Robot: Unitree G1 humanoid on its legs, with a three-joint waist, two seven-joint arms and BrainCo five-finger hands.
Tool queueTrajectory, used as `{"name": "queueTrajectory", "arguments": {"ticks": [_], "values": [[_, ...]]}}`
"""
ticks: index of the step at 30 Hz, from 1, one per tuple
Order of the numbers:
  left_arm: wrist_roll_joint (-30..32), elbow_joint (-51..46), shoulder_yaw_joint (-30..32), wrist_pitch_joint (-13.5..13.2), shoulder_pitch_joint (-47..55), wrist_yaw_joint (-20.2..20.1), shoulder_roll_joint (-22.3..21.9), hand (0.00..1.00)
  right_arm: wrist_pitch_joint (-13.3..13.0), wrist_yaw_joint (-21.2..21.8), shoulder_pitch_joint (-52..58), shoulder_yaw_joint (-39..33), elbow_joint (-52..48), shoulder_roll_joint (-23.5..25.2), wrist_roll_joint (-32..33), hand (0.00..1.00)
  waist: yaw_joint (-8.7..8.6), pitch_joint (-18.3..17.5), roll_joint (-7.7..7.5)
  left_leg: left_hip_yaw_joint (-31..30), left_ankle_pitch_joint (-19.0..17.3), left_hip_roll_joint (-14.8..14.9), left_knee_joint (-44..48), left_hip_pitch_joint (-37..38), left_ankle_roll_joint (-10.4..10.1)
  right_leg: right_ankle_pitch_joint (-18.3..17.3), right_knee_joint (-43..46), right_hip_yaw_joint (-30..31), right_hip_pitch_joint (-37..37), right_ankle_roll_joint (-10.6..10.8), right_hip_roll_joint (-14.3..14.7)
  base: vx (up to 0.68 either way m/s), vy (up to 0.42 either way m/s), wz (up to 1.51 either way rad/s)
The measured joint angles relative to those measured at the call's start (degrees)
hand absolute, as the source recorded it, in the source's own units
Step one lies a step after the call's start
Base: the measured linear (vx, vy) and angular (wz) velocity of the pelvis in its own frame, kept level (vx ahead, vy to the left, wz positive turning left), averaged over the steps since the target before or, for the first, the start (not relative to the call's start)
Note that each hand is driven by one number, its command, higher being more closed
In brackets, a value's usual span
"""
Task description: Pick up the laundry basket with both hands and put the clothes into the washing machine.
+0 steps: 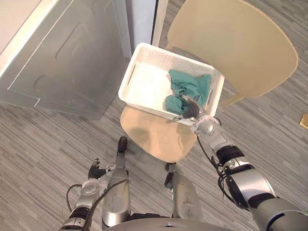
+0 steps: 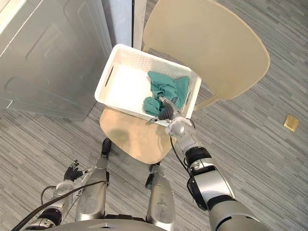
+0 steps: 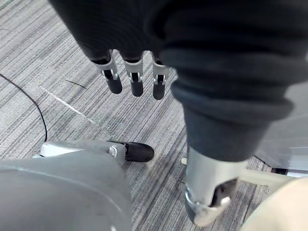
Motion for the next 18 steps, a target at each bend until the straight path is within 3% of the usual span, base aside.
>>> {"name": "queueTrajectory", "arguments": {"ticks": [9,18], "values": [[-0.41,-0.45,0.08,-0.53,-0.15,0.6,-0.75,0.0,-0.11,-0.44,-0.38,-2.94,1.18,0.11,2.33,0.0,-0.4,0.17,0.33,1.37,0.23,-0.19,-0.19,-2.28,0.28,0.35,0.66,-0.02,-2.38,0.29,-0.76,-0.05,-0.025,0.02],[-1.48,-2.45,-2.5,-0.63,-0.8,0.56,-2.34,0.0,-0.62,-2.07,-0.59,-2.78,2.48,0.21,-0.11,0.0,-1.13,0.19,0.37,2.43,0.27,-0.21,-0.18,-4.42,0.26,1.79,-0.61,-0.09,-4.09,0.24,-0.91,-0.02,-0.042,-0.01]]}}
